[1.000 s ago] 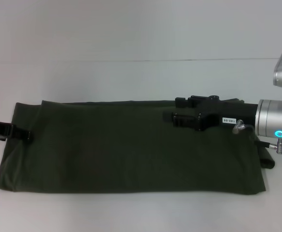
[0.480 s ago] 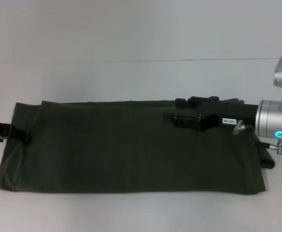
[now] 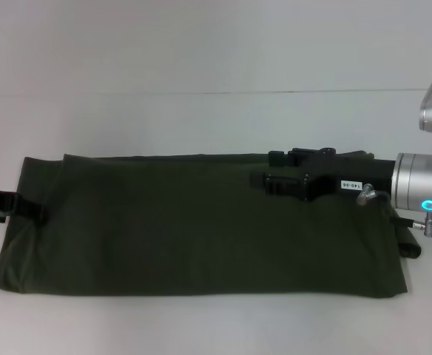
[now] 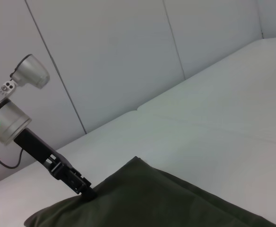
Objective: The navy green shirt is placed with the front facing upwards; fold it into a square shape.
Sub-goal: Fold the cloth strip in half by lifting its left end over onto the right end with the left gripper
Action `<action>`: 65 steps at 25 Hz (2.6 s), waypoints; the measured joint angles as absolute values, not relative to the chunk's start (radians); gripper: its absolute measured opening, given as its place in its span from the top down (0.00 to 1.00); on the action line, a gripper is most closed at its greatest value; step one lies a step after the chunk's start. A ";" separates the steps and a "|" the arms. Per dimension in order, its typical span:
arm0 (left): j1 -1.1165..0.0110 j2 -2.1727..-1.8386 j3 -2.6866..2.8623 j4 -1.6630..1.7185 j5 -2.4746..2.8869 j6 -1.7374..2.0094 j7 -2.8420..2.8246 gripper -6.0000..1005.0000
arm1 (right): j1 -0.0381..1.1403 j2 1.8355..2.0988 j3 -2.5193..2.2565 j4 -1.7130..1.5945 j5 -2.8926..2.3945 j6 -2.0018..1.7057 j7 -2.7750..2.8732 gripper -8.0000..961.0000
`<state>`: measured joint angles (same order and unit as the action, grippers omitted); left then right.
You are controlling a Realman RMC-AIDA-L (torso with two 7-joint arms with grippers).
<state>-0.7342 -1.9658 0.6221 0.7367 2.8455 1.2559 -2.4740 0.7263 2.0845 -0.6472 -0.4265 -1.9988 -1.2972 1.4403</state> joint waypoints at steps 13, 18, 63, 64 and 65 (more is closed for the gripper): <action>-0.736 -1.954 0.608 0.707 2.845 1.256 -2.485 0.17 | 0.731 2.084 -0.660 -0.427 -1.999 -1.297 1.449 0.25; -0.736 -1.953 0.608 0.697 2.849 1.247 -2.485 0.17 | 0.731 2.084 -0.671 -0.437 -1.999 -1.296 1.462 0.25; -0.772 -1.928 0.554 0.618 2.842 1.286 -2.479 0.18 | 0.730 2.084 -0.673 -0.439 -1.999 -1.296 1.470 0.25; -0.772 -1.927 0.554 0.618 2.842 1.284 -2.479 0.18 | 0.730 2.084 -0.673 -0.439 -1.999 -1.297 1.470 0.25; -0.772 -1.927 0.554 0.618 2.843 1.283 -2.479 0.18 | 0.730 2.084 -0.673 -0.440 -1.999 -1.297 1.470 0.25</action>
